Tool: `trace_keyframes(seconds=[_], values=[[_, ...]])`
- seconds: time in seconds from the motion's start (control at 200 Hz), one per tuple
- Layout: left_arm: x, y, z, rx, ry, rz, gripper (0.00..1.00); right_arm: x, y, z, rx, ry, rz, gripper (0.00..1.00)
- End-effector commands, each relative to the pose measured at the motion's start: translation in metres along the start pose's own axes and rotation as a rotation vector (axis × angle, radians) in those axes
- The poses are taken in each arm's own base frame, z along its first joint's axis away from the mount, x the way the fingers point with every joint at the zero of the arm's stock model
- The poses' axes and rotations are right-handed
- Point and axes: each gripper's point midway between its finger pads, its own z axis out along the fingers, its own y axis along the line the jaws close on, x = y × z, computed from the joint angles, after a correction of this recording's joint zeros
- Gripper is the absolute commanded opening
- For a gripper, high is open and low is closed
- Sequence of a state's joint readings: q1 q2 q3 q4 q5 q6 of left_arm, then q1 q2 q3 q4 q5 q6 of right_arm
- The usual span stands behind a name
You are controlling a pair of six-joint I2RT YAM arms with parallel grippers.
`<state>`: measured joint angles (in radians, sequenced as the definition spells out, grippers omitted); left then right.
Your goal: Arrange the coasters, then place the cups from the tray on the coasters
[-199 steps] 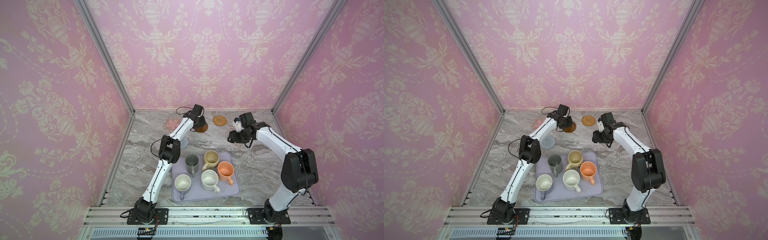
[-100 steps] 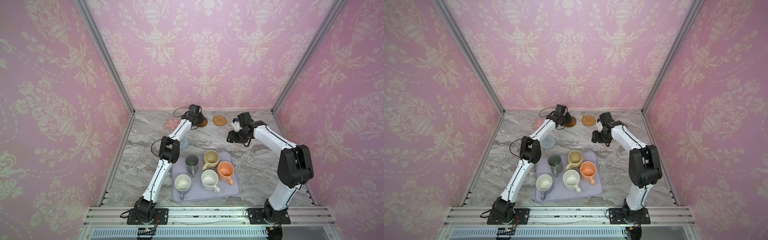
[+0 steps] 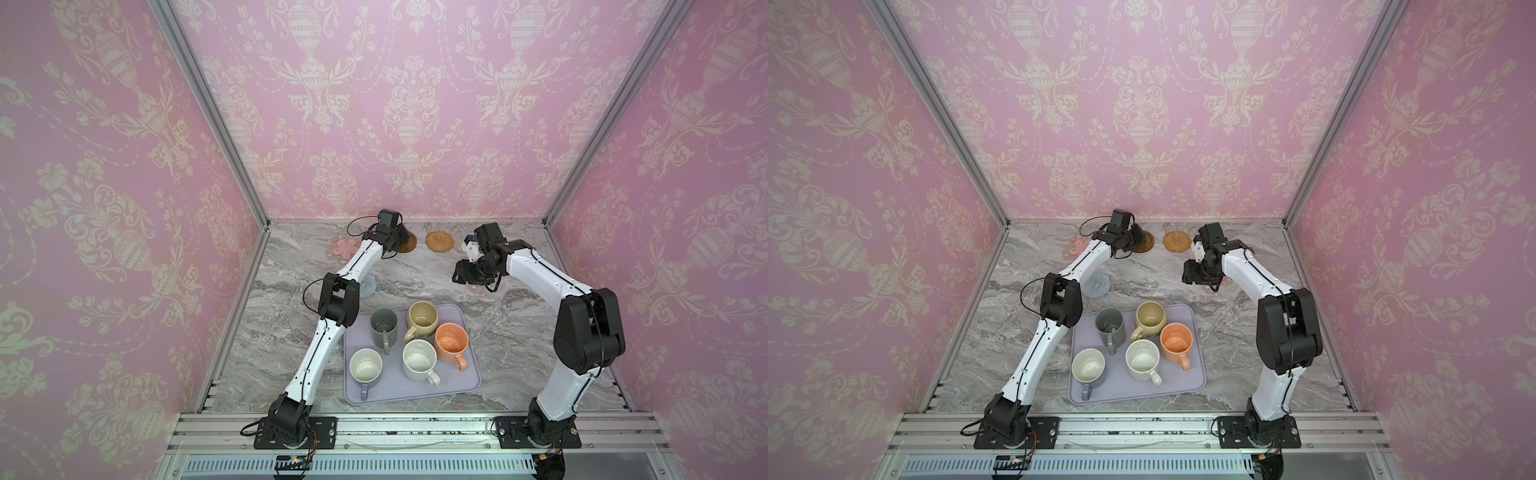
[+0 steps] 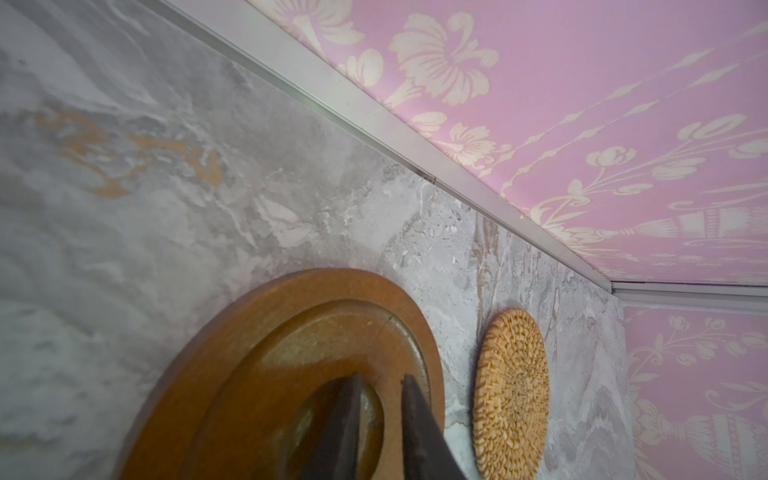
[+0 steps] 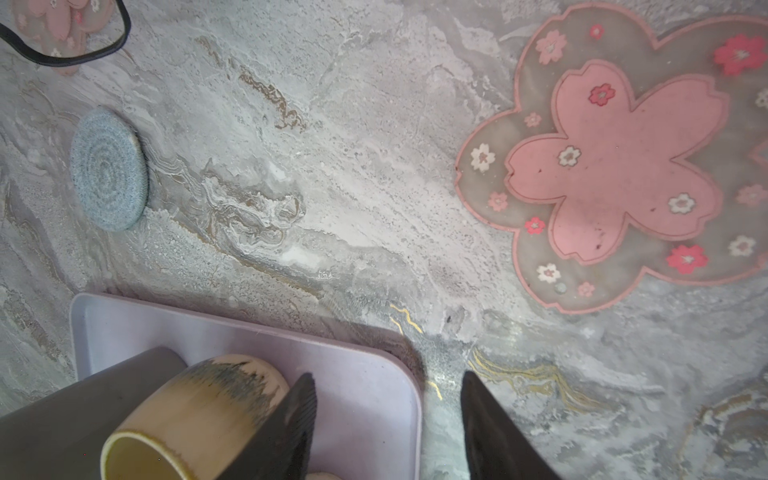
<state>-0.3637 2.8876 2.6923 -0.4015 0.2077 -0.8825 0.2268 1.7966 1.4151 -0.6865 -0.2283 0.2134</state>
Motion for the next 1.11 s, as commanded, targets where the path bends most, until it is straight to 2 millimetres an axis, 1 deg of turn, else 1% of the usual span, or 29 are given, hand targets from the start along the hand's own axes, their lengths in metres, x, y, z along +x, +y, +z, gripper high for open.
trace_keyframes(seconds=[0.0,0.04,0.14,0.28,0.36,0.435,0.485,0.6,0.666,0.801,0.951,1.026,1.101], values=[[0.023,0.023,0.006,-0.057,0.086,-0.029,0.23,-0.002,0.005,-0.008,-0.018,-0.019,0.024,0.57],[0.019,0.015,0.002,-0.043,0.081,-0.017,0.23,-0.002,0.006,-0.010,-0.023,-0.025,0.024,0.57],[0.009,-0.012,-0.014,0.017,0.072,0.028,0.27,-0.002,0.009,-0.015,-0.037,-0.034,0.024,0.57],[-0.005,-0.051,-0.046,0.094,0.074,0.110,0.30,-0.003,0.012,-0.020,-0.049,-0.044,0.033,0.57],[-0.008,-0.066,-0.066,0.111,0.082,0.168,0.31,-0.004,0.014,-0.024,-0.053,-0.058,0.035,0.57],[-0.011,-0.069,-0.083,0.094,0.087,0.225,0.32,-0.004,0.016,-0.026,-0.054,-0.067,0.034,0.57],[-0.011,-0.066,-0.093,0.066,0.093,0.258,0.32,-0.004,0.016,-0.028,-0.053,-0.072,0.035,0.57],[-0.016,-0.049,-0.114,-0.001,0.101,0.309,0.32,-0.002,0.017,-0.032,-0.052,-0.076,0.033,0.57],[-0.022,-0.033,-0.125,-0.046,0.099,0.309,0.32,-0.002,0.018,-0.035,-0.051,-0.080,0.031,0.57],[-0.034,0.007,-0.139,-0.129,0.107,0.281,0.32,0.001,0.018,-0.039,-0.047,-0.087,0.033,0.57],[-0.046,0.047,-0.147,-0.205,0.118,0.270,0.31,0.004,0.019,-0.045,-0.046,-0.096,0.039,0.57],[-0.050,0.060,-0.147,-0.239,0.127,0.281,0.31,0.006,0.020,-0.046,-0.045,-0.097,0.045,0.57],[-0.053,0.070,-0.143,-0.259,0.138,0.286,0.31,0.007,0.021,-0.047,-0.043,-0.099,0.049,0.57]])
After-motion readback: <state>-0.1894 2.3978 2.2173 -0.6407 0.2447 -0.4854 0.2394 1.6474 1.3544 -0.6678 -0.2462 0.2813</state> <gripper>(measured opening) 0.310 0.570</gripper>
